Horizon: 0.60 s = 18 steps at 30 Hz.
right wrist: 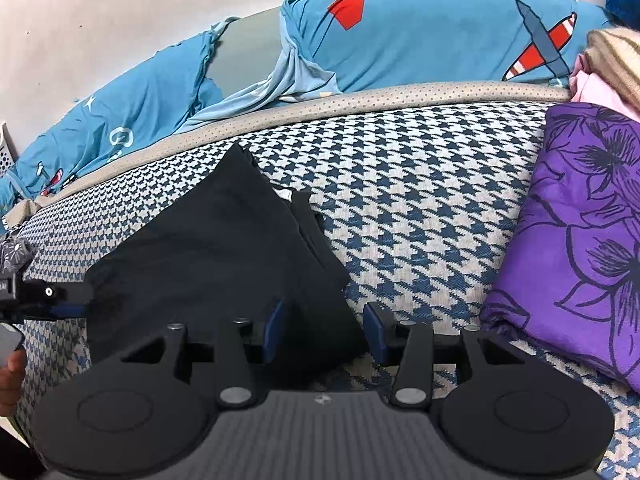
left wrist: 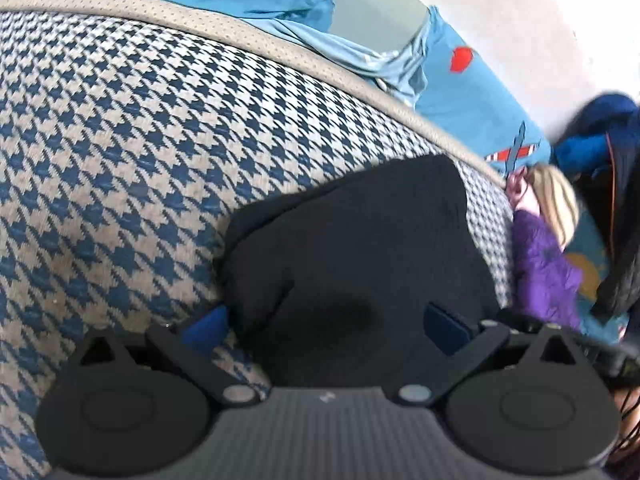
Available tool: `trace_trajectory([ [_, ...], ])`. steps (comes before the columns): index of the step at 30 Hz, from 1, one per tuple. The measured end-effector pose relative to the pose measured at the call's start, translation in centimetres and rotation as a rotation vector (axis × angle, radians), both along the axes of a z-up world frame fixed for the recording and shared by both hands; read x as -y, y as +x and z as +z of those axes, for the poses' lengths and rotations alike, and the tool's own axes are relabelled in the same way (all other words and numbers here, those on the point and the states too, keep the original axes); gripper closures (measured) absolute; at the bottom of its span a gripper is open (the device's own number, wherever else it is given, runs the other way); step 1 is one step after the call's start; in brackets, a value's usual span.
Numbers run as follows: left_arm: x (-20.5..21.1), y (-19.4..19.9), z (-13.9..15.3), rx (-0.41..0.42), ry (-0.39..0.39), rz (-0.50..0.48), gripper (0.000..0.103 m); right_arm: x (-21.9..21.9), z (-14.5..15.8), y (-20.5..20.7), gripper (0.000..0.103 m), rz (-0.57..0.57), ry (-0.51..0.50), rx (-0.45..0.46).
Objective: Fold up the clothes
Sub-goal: 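Lower both open grippers onto the edge of the folded black shirt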
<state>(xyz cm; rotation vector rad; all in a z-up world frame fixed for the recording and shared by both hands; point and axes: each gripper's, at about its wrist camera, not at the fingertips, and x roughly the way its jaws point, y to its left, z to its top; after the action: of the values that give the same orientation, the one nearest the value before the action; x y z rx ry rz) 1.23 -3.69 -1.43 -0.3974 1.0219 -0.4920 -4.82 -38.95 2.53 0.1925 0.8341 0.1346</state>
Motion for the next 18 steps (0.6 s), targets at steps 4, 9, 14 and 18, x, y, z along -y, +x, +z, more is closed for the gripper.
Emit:
trace_trajectory([
  [4, 0.0, 0.2, -0.7, -0.016, -0.006, 0.004, 0.000, 0.4, -1.0, 0.5, 0.058, -0.015, 0.034, -0.018],
  [9, 0.5, 0.8, -0.9, -0.012, -0.022, 0.010, 0.000, 0.6, -1.9, 1.6, 0.052, -0.035, 0.081, -0.015],
  [14, 1.4, 1.2, -0.9, 0.012, -0.008, 0.005, 0.000, 0.4, -2.4, 2.6, 0.049, -0.037, 0.125, 0.012],
  [18, 2.1, 1.4, -0.8, 0.031, 0.008, -0.011, 0.000, -0.4, -2.6, 3.3, 0.049, -0.006, 0.145, 0.024],
])
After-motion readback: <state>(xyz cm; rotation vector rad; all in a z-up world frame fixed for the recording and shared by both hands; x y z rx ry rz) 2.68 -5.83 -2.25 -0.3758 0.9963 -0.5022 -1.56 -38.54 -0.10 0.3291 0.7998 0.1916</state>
